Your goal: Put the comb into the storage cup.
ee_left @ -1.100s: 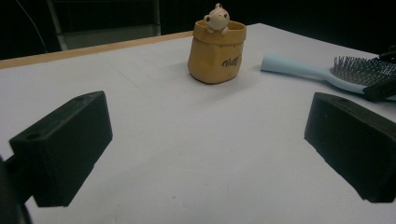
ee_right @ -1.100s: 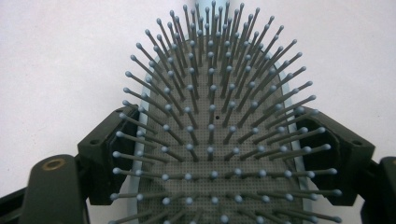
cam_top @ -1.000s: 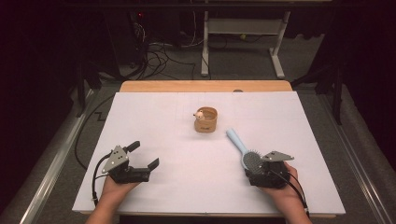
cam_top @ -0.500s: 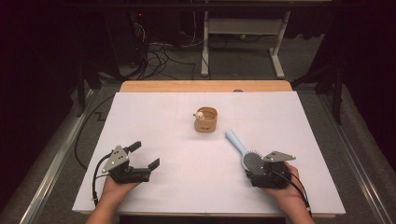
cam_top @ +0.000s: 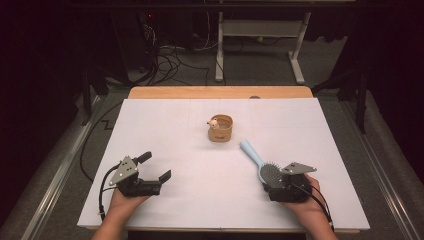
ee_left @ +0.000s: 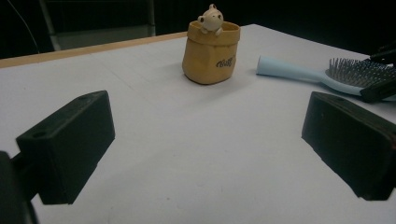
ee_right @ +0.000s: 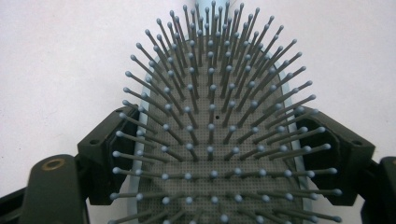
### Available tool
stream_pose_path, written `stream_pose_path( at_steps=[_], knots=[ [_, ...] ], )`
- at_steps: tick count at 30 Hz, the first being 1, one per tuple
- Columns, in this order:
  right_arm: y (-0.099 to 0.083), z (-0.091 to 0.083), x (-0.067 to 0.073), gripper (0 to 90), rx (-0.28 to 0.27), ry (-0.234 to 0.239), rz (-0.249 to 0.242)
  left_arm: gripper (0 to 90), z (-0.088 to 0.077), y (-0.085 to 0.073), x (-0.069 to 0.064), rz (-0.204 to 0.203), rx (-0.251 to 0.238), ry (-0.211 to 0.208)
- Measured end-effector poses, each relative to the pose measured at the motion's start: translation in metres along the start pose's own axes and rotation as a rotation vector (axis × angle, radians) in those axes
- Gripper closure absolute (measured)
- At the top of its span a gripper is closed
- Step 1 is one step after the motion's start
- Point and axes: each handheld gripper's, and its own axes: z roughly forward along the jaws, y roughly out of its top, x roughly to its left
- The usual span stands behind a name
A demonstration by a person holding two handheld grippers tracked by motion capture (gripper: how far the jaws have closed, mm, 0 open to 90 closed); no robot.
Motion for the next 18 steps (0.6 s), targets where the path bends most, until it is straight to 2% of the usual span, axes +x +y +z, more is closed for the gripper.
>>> stream_pose_path(
  at_steps=[7, 8, 12, 16, 18],
  knots=[
    [-0.0017, 0.0000, -0.0010, 18.9, -0.015, 0.008, 0.003, 3.6, -0.0002, 0.0000, 0.0001, -0.003, 0.003, -0.006],
    [-0.0021, 0.0004, -0.0016, 14.2, -0.017, 0.023, 0.008, 3.6, -0.0003, 0.0000, 0.0003, -0.001, 0.008, -0.007],
    [-0.0019, 0.0021, -0.0022, 0.9, -0.006, 0.018, 0.025, 3.6, 0.0006, -0.0002, -0.0002, 0.000, 0.005, -0.010],
    [-0.0009, -0.0008, -0.0042, 0.1, -0.011, 0.026, 0.046, 3.6, 0.0008, -0.0005, 0.0002, -0.004, 0.011, -0.014],
    [0.0011, -0.0023, -0.0045, 0.1, -0.006, 0.024, 0.040, 3.5, 0.0010, -0.0006, 0.0004, -0.007, 0.012, -0.015]
  ],
)
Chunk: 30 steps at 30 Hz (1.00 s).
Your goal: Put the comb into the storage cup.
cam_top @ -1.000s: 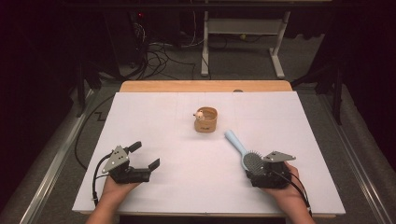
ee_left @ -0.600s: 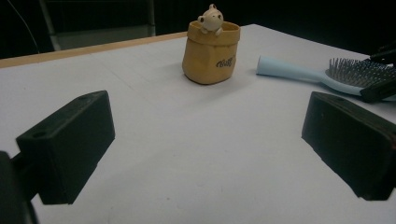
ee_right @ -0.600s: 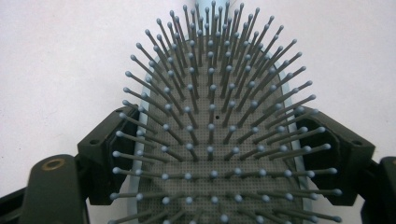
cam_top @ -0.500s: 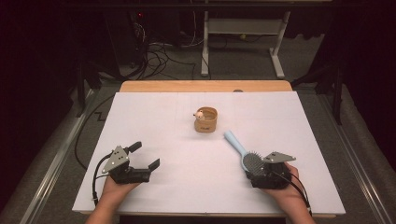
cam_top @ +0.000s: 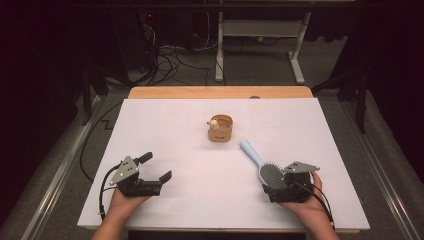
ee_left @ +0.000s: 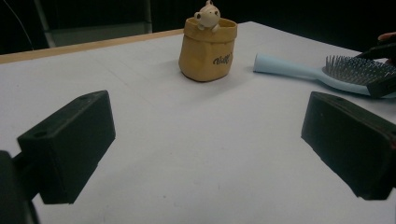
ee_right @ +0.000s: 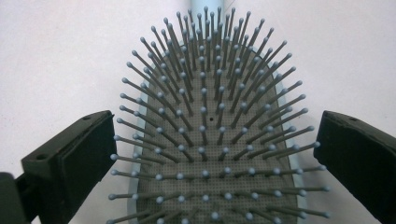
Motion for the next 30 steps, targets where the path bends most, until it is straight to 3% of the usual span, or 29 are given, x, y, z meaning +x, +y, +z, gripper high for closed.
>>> stream_pose_path(
  at_steps=[11, 16, 30],
  knots=[
    [0.012, -0.004, -0.002, 0.2, 0.087, -0.012, -0.012, 5.0, 0.000, 0.000, 0.003, -0.023, -0.005, -0.010],
    [0.021, -0.005, 0.001, 0.1, 0.151, -0.025, -0.047, 4.0, -0.001, 0.000, 0.002, -0.014, -0.008, -0.005],
    [0.037, 0.002, 0.004, 0.4, 0.293, 0.006, -0.079, 0.9, 0.002, -0.001, 0.001, 0.002, -0.020, 0.007]
  ],
)
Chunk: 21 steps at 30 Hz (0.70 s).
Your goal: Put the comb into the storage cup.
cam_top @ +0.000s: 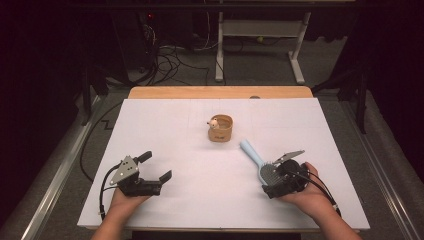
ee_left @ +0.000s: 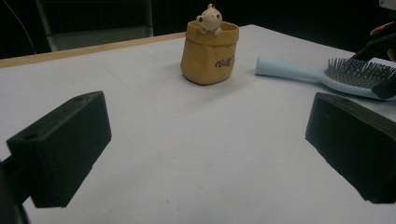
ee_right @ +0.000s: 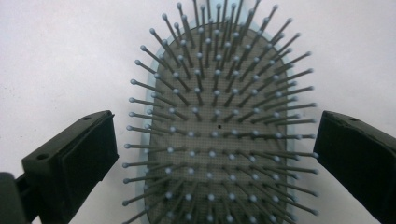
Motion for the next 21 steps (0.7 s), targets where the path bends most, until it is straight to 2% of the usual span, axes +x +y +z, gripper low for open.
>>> stream_pose_path(
  at_steps=[6, 10, 21],
  knots=[
    [0.007, 0.005, 0.002, 2.9, 0.060, -0.004, -0.031, 1.2, -0.002, 0.000, 0.001, 0.002, 0.000, 0.010],
    [0.010, 0.009, 0.002, 4.8, 0.098, -0.010, -0.035, 1.3, -0.002, 0.000, 0.000, 0.005, -0.004, 0.009],
    [0.014, 0.009, 0.002, 16.0, 0.101, -0.011, -0.027, 1.9, -0.002, 0.000, 0.000, 0.003, -0.002, 0.011]
  ],
)
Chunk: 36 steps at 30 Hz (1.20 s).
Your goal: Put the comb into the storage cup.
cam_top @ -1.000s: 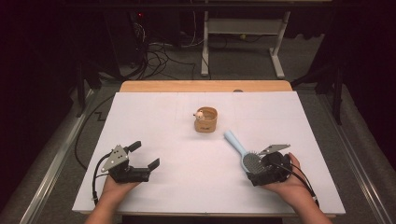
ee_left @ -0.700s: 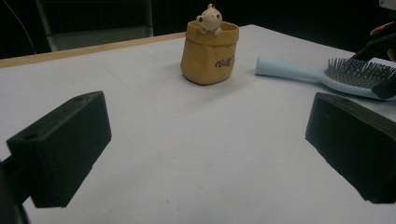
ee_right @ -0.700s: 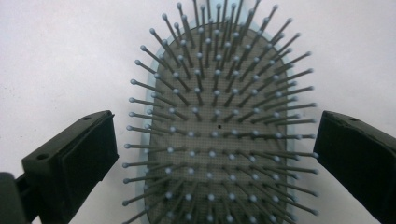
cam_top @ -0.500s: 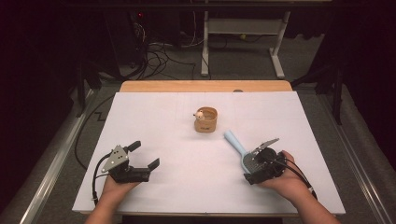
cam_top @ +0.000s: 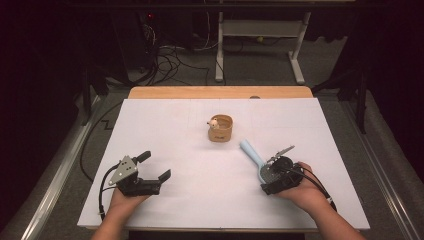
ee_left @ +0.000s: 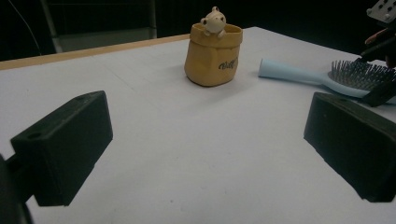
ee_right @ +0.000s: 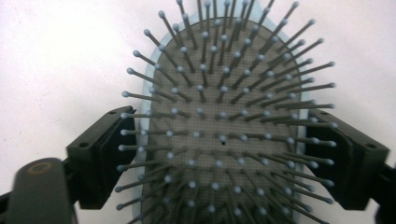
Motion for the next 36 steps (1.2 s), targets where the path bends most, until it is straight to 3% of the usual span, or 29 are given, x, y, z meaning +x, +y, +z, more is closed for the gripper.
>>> stream_pose_path(
  at_steps=[11, 17, 36],
  knots=[
    [-0.0006, -0.0004, -0.0010, 16.5, 0.025, 0.002, 0.001, 2.2, -0.0001, 0.0001, -0.0010, 0.002, -0.002, -0.002],
    [0.0020, 0.0011, -0.0025, 15.5, 0.038, 0.006, -0.029, 2.3, 0.0000, 0.0000, -0.0012, 0.001, -0.002, -0.003],
    [0.0060, 0.0013, -0.0027, 18.1, 0.066, 0.010, -0.017, 2.5, 0.0003, -0.0002, -0.0023, 0.002, 0.002, -0.005]
  ],
)
